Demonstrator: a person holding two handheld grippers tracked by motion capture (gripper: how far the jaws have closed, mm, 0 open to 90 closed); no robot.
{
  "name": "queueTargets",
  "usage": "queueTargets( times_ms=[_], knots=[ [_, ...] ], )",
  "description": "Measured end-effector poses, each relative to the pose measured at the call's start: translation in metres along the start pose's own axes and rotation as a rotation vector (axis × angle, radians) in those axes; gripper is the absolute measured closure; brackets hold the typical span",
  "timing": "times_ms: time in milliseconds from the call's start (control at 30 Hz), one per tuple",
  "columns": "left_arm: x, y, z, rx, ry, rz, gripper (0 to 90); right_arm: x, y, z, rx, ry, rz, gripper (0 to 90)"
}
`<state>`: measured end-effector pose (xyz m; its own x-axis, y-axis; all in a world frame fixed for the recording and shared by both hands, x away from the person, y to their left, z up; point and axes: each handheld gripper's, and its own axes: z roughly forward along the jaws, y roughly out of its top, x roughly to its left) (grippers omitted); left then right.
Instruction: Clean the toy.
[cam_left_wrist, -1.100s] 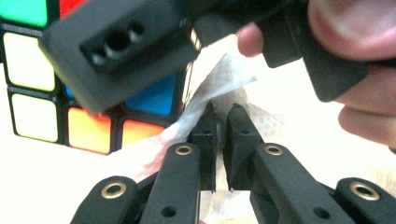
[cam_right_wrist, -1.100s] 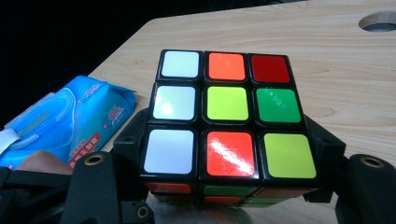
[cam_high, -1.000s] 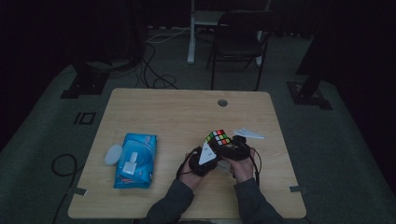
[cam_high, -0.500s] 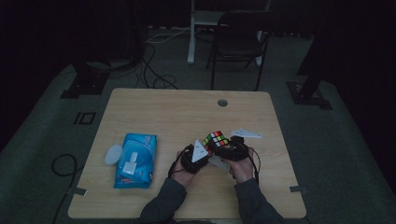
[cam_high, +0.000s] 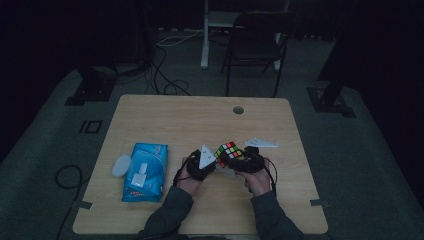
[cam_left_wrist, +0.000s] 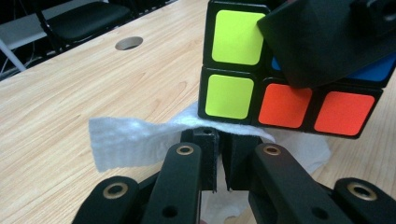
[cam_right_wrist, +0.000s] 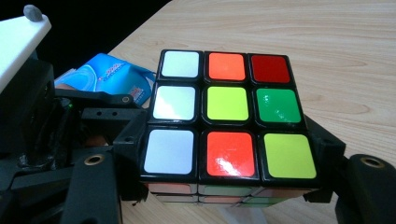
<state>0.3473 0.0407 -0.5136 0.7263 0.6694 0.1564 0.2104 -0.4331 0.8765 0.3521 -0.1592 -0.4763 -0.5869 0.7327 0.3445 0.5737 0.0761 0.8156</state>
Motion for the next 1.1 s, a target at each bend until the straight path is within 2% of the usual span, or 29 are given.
queueTargets(
  times_ms=[367, 567, 767, 933, 1100],
  knots=[
    [-0.002, -0.001, 0.003, 0.007, -0.016, 0.005, 86.1, 0.002, 0.000, 0.002, 0.006, 0.009, 0.001, 33.7],
    [-0.011, -0.002, 0.006, 0.004, -0.042, 0.017, 86.1, 0.001, 0.000, 0.002, 0.007, 0.018, 0.008, 33.7],
    [-0.021, -0.002, 0.006, 0.003, -0.068, 0.046, 86.0, -0.002, -0.001, 0.002, 0.006, 0.017, 0.024, 33.7],
    [-0.027, -0.001, 0.004, -0.004, -0.071, 0.069, 85.9, -0.004, 0.000, 0.001, 0.001, 0.011, 0.029, 33.8],
    [-0.026, -0.002, 0.002, -0.010, -0.067, 0.064, 85.7, -0.005, 0.000, 0.000, -0.001, 0.007, 0.029, 33.7]
  ],
)
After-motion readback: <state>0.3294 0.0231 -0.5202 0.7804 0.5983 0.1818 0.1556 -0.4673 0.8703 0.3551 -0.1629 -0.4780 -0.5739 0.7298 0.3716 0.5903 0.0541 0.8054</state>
